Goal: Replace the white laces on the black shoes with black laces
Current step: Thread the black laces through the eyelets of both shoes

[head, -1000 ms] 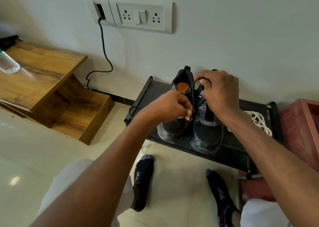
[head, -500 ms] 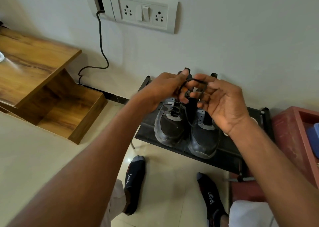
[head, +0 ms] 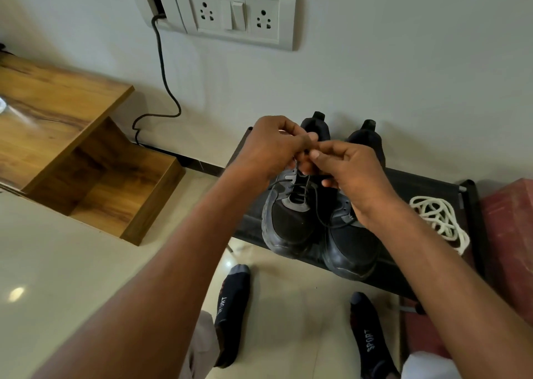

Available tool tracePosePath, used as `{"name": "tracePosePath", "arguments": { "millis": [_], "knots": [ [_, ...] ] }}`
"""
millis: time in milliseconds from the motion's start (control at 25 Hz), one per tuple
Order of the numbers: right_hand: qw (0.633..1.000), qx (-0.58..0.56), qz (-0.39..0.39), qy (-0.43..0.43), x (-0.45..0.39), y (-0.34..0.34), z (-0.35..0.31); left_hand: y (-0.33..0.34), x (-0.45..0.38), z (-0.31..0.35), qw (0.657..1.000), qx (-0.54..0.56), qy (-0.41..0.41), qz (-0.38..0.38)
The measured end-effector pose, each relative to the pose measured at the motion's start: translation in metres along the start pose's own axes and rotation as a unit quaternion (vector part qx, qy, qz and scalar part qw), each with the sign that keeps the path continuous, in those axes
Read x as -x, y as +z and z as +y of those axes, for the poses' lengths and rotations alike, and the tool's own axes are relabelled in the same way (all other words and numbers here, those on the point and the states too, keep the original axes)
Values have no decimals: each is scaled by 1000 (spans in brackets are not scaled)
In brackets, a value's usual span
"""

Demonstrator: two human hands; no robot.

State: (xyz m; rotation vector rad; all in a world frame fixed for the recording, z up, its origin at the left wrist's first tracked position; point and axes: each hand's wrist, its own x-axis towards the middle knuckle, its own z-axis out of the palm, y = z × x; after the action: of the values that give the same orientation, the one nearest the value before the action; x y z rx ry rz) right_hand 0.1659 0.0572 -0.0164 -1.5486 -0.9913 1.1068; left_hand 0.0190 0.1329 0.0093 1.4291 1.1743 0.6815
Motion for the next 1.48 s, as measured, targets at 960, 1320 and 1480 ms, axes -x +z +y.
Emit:
{"name": "tracePosePath", "arguments": {
  "millis": [960,1320,1480],
  "knots": [
    [924,363,81,-89,-26,2,13,-17,-29,-32,925,-363,84,-71],
    [887,443,91,-94,-20,9,21,-22,-33,-38,911,-385,62,-135],
    [941,318,116,-10,-25,29,35,-22,-35,-40,917,-373,55,-130]
  ]
}}
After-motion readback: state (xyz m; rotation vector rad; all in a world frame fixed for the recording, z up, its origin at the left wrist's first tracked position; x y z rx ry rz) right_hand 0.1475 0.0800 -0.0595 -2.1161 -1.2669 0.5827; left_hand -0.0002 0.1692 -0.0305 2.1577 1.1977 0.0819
